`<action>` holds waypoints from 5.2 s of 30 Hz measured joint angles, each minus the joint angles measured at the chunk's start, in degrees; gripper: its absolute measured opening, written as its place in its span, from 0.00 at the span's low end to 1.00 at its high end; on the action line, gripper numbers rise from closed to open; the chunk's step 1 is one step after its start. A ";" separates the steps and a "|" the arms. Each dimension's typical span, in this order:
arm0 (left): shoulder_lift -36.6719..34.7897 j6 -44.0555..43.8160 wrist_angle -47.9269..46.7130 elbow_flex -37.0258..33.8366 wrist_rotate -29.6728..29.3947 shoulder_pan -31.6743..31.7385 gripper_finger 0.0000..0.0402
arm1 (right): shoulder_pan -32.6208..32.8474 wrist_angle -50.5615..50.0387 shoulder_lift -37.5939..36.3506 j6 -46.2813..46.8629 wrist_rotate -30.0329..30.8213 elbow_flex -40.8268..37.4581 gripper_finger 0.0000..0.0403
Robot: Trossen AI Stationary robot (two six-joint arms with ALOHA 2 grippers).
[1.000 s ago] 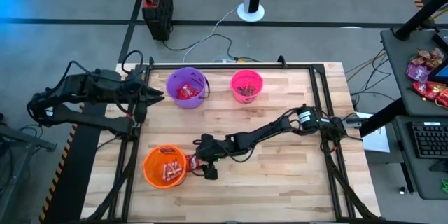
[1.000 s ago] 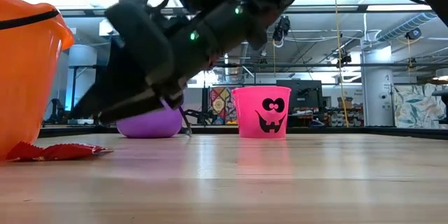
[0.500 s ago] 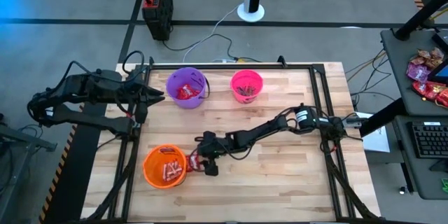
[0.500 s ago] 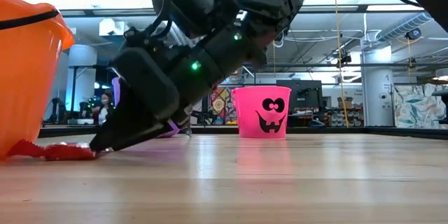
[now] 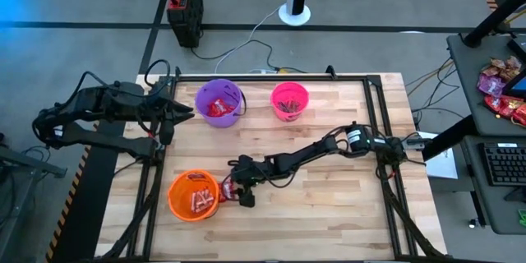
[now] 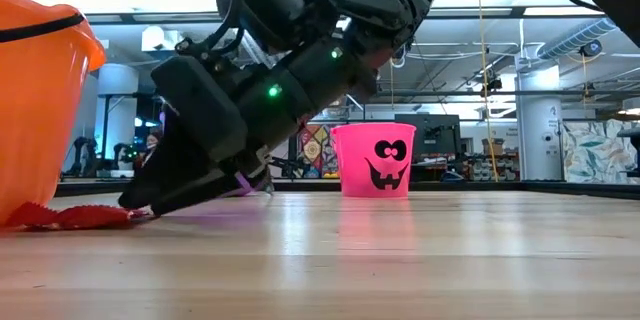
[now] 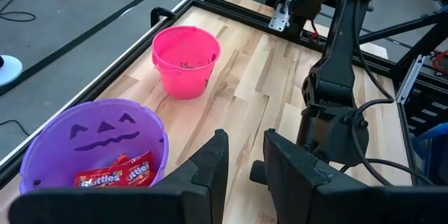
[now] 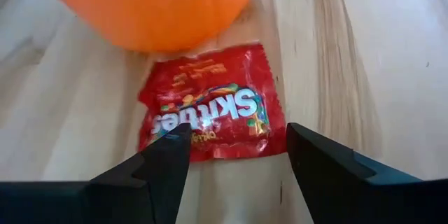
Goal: Sort candy by brand, put in halloween buckets
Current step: Put the red candy into the purple bucket
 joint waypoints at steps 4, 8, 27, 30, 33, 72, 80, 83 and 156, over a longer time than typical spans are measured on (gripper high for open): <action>0.01 0.00 0.05 0.00 0.01 0.01 0.19 | 0.02 0.53 -1.34 -1.21 -0.23 0.36 0.56; 0.26 0.00 0.15 0.00 0.02 0.00 0.19 | 0.26 0.87 -1.41 -0.87 -1.31 1.45 0.56; 0.44 0.28 0.15 0.00 0.02 0.02 0.19 | 0.11 -0.78 3.74 0.58 0.06 2.32 0.38; 0.44 0.30 0.13 0.00 0.02 0.00 0.19 | 0.07 -0.98 3.77 0.91 -0.07 2.24 0.25; 0.44 0.36 0.14 0.00 0.02 0.00 0.19 | 0.08 -0.94 3.81 1.45 -1.00 2.21 0.12; 0.33 0.24 0.00 0.00 0.11 0.02 0.19 | 1.20 -9.08 -5.20 3.71 8.54 1.93 0.06; 0.37 0.22 0.13 0.00 0.13 0.02 0.19 | -1.75 -0.04 -1.27 -2.30 9.65 1.93 0.35; 0.37 0.22 0.13 0.00 0.13 0.00 0.19 | -2.60 2.58 0.23 -2.32 9.86 1.95 0.47; 1.51 0.85 2.24 5.05 -8.30 0.02 0.19 | -22.85 -3.79 -19.17 -5.02 7.65 2.98 0.02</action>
